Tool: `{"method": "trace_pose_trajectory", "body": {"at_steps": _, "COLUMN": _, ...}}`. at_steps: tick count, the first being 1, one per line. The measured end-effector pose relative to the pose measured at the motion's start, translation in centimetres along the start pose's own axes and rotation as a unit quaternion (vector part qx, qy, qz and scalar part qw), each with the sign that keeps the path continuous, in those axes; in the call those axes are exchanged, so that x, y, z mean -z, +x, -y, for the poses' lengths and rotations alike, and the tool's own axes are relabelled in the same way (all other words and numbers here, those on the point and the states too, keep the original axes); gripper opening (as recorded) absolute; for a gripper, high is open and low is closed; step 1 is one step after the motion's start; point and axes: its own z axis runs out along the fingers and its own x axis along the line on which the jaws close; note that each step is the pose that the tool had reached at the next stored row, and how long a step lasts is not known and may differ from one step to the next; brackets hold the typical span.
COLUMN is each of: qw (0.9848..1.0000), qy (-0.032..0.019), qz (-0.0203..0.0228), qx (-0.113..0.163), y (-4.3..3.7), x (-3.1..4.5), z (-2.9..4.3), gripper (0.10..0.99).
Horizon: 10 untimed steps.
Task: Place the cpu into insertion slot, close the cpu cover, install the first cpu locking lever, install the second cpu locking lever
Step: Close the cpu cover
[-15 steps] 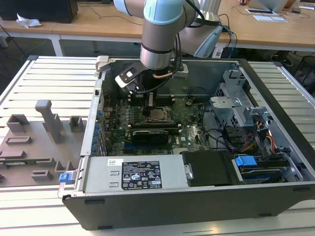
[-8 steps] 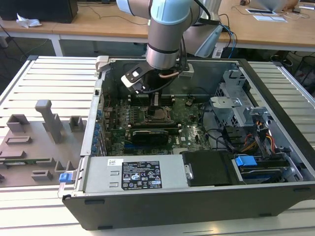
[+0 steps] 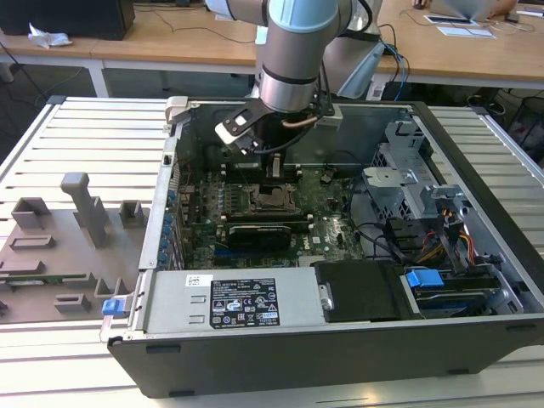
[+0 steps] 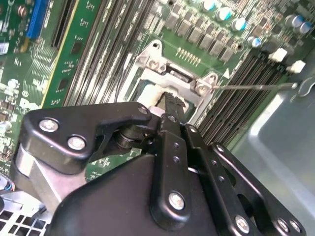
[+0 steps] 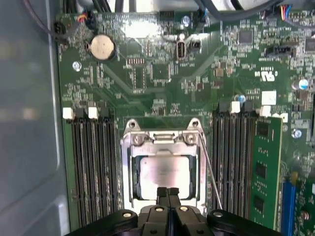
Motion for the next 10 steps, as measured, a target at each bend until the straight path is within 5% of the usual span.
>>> {"method": "trace_pose_trajectory", "body": {"at_steps": 10, "qw": 1.0000, "qy": 0.0007, "qz": 0.0000, "qx": 0.000, "y": 0.00, "x": 0.80, "z": -0.20, "gripper": 0.106}}
